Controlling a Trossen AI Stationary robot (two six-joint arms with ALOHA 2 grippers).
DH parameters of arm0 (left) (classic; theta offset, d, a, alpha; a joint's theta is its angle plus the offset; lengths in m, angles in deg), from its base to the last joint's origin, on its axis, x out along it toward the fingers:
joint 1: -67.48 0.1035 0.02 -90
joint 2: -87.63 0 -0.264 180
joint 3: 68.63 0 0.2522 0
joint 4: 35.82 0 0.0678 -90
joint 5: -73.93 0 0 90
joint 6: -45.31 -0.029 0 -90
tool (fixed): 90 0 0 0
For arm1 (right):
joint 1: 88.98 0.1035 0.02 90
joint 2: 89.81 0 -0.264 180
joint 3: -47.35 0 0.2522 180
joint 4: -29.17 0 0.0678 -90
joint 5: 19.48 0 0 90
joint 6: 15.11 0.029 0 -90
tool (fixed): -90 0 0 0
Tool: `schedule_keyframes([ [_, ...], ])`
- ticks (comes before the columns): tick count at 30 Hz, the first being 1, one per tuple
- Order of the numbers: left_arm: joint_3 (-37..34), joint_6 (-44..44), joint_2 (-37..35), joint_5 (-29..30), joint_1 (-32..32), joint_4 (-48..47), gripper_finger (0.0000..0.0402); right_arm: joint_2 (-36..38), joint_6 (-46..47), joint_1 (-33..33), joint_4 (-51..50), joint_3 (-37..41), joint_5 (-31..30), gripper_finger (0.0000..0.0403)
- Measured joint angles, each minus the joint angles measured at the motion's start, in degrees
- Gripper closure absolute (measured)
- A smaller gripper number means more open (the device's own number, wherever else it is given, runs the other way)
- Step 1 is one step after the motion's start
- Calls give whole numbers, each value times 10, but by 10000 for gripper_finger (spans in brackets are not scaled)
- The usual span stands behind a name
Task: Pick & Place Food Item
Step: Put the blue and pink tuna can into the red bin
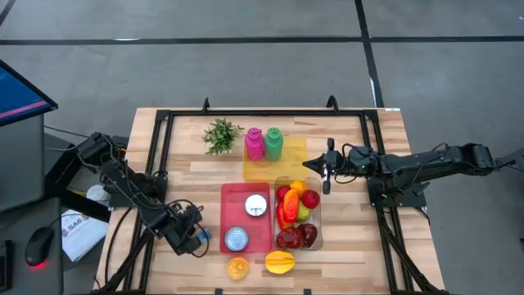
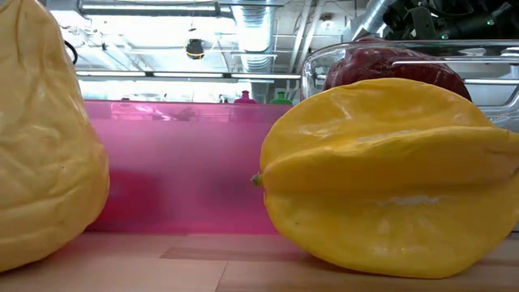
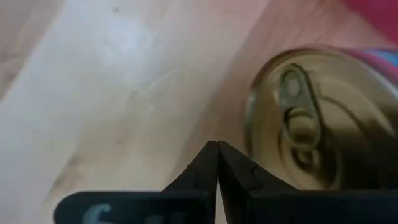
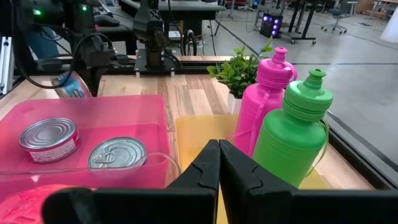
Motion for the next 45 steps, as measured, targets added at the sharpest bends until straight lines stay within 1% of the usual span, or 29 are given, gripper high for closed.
schedule_keyframes([
  [5,-2,-1,-4,5,0,-41,401,0,0,0,0,0,0,403],
  [9,-2,-1,-31,46,0,-77,401,0,0,0,1,0,0,403],
  [11,-2,-1,-57,63,0,-101,401,0,0,0,1,0,0,403],
  [14,-2,15,-105,68,0,-122,401,0,0,0,2,0,0,403],
  [20,-2,62,-200,70,0,-124,401,0,0,0,2,0,0,403],
  [25,-2,64,-269,70,0,-105,401,0,0,0,2,0,0,403],
  [28,-1,34,-302,70,0,-101,399,0,0,0,2,0,0,403],
  [30,-1,40,-319,74,0,-93,400,0,0,0,2,0,0,403],
  [32,-1,76,-321,98,0,-65,401,0,0,0,2,0,0,403],
  [34,-1,68,-311,123,-1,-29,401,0,-2,0,2,0,0,403],
  [36,0,44,-288,133,1,3,401,0,-2,0,2,0,0,403],
  [38,4,41,-258,134,8,11,401,0,-2,0,2,0,0,403],
  [41,30,41,-211,135,9,11,401,0,-2,0,2,0,0,403],
  [45,84,41,-150,119,13,0,401,0,-2,0,2,0,0,403],
])
